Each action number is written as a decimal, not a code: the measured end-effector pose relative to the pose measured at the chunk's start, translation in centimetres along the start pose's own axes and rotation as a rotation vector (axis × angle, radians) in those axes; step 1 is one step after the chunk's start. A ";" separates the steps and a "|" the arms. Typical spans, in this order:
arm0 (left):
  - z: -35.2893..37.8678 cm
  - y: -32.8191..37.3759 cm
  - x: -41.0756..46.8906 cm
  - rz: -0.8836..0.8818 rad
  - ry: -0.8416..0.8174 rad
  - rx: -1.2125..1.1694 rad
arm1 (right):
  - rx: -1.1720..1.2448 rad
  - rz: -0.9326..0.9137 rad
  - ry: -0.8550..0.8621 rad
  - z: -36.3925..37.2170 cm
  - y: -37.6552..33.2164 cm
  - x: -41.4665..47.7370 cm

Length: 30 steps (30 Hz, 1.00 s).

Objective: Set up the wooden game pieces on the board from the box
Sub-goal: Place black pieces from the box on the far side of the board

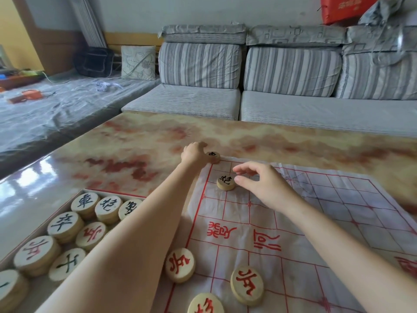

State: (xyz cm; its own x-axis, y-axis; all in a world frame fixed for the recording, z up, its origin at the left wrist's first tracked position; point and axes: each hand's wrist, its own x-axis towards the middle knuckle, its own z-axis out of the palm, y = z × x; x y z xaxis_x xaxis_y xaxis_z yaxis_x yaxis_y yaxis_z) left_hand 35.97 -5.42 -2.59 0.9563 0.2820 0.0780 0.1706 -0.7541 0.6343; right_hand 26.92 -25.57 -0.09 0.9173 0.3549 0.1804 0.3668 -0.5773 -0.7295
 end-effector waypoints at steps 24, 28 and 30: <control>-14.0 -10.8 -22.8 0.238 -0.108 0.219 | -0.392 -0.282 -0.221 10.7 -11.6 -8.0; -13.4 -11.5 -23.2 0.252 -0.135 0.326 | -0.521 -0.258 -0.197 12.3 -11.7 -8.4; -13.2 -11.4 -23.2 0.239 -0.120 0.338 | -0.534 -0.234 -0.167 12.8 -12.0 -8.3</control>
State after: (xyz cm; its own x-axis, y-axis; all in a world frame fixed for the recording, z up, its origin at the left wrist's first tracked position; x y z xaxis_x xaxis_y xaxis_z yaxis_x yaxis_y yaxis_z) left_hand 8.74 4.47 -1.44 0.9958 0.0201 0.0896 -0.0096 -0.9475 0.3196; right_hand 12.93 -12.21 -1.29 0.7822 0.6025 0.1585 0.6223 -0.7440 -0.2432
